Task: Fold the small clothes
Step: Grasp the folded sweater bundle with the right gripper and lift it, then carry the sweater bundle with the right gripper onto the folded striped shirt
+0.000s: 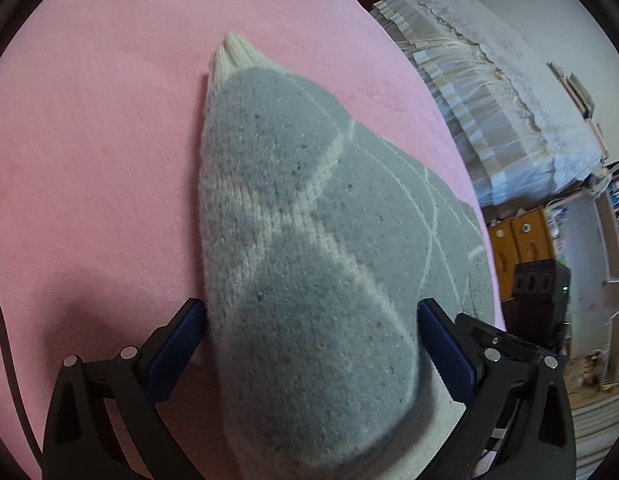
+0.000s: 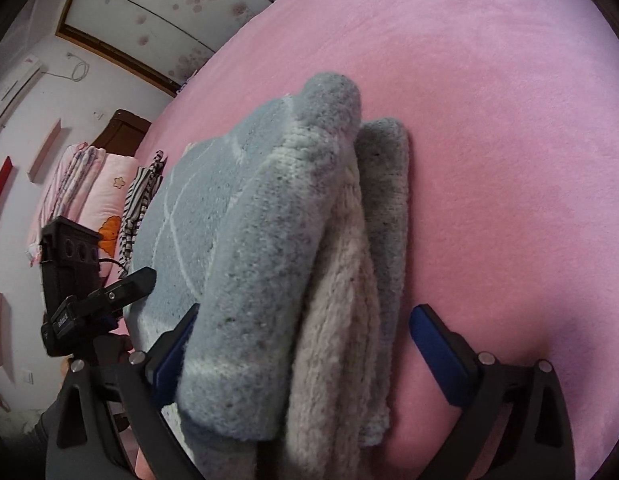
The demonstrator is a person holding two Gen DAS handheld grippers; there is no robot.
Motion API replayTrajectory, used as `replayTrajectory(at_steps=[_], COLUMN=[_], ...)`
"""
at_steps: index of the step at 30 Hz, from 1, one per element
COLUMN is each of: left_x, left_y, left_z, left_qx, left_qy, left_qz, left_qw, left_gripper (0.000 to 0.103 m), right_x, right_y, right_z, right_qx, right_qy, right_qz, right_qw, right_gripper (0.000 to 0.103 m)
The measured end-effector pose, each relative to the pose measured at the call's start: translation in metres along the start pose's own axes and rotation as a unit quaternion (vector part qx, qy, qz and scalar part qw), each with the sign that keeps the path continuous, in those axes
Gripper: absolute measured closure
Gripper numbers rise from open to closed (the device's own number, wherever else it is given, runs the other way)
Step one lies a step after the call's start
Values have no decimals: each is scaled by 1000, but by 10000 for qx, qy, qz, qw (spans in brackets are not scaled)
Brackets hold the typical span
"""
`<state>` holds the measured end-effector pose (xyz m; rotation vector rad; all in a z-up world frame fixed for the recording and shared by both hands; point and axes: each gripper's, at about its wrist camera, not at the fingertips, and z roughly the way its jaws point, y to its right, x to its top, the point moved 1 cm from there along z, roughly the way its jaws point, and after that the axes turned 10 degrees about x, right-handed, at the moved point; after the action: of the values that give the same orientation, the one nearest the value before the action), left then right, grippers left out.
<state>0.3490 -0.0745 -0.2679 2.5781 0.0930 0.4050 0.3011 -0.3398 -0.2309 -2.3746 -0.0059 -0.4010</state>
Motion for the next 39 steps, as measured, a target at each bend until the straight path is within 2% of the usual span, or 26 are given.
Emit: replayTrajectory(at_steps=[3, 4, 5, 8, 12, 13, 14, 17, 20, 25, 30, 34, 39], left_x=[-2, -3, -2, -2, -1, -2, -3, -8, -12, -24, -42, -69, -92], left_y=[-3, -3, 0, 1, -8, -7, -4, 9, 18, 35, 37, 11, -51], left_z=[0, 1, 2, -4, 3, 3, 0, -10, -24, -58, -104, -148, -214], left_qx=[-23, 34, 80, 119, -155, -147, -146, 217, 491, 779, 924, 1050, 1214], left_qy=[14, 28, 53, 75, -121, -70, 28, 248, 422, 626, 597, 416, 371], left_qz=[23, 77, 143, 284, 37, 86, 191, 416, 514, 755, 867, 814, 449], left_qw=[10000, 10000, 9999, 9995, 9998, 9998, 9997, 9986, 9966, 9921, 9901, 9903, 9909], left_gripper=[0, 0, 2, 4, 3, 7, 17, 29, 37, 42, 42, 42, 42], right_x=[0, 0, -1, 0, 4, 4, 3, 0, -3, -13, -42, -74, -101], right_y=[0, -1, -2, -2, -1, -2, -4, -17, -36, -66, -95, -124, -177], right_z=[-2, -2, -4, -5, 2, 3, 2, -2, -7, -12, -23, -17, 11], right_qx=[72, 169, 182, 189, 232, 214, 191, -28, -409, -885, -724, -541, -158], right_qy=[8, -16, -36, -73, -146, -132, -105, -71, -8, 157, 170, 12, -337], right_qz=[-113, -156, -171, -184, -95, -116, -153, -286, -499, -678, -540, -422, -443], right_qw=[9999, 9997, 9997, 9996, 9996, 9996, 9996, 9996, 9979, 9936, 9958, 9976, 9983], right_gripper=[8, 19, 21, 22, 17, 18, 24, 41, 50, 55, 56, 56, 56])
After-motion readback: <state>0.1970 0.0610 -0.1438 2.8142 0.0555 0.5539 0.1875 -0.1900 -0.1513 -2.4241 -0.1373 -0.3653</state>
